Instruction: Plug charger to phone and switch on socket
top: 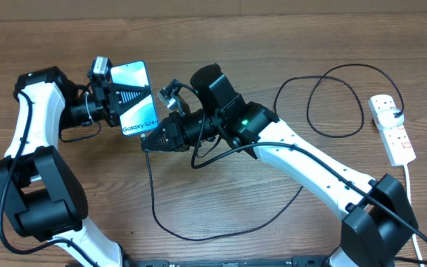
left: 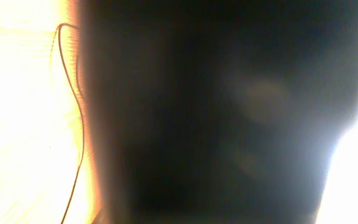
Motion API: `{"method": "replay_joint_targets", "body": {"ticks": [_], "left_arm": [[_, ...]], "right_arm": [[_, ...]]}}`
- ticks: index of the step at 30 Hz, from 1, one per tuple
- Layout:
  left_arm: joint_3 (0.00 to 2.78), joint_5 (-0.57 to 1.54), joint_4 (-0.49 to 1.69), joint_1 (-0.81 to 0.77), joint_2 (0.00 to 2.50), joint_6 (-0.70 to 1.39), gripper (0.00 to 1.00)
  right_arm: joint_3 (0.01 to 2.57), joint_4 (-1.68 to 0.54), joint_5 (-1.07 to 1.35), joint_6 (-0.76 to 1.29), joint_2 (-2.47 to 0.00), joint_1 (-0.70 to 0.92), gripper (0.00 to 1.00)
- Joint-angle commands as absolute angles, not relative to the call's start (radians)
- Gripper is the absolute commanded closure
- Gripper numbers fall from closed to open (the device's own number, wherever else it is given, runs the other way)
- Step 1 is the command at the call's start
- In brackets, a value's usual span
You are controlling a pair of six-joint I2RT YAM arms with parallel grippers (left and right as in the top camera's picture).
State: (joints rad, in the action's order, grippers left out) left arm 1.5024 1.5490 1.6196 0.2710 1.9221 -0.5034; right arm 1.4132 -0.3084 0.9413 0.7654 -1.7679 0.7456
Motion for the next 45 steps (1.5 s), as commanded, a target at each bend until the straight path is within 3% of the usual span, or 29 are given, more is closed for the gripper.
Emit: {"method": "replay_joint_targets", "body": {"ticks": [1,18,45], "left_arm": [[1.507,1.581,1.623,0.277,1.896,-0.508,0.96],[1.507,1.582,1.623,0.276,1.896,-0.509,0.96],[1.507,1.581,1.624,0.267,1.896,-0.508,0.96]], "right_arm": [[1.419,-0.3,0.924,0.759,-1.743,0.74,0.96],[1.419,-0.21,0.877,0.89,-1.743,0.737,0.96],[1.419,-0.297,0.962,0.811,-1.743,0.736,0.96]]}}
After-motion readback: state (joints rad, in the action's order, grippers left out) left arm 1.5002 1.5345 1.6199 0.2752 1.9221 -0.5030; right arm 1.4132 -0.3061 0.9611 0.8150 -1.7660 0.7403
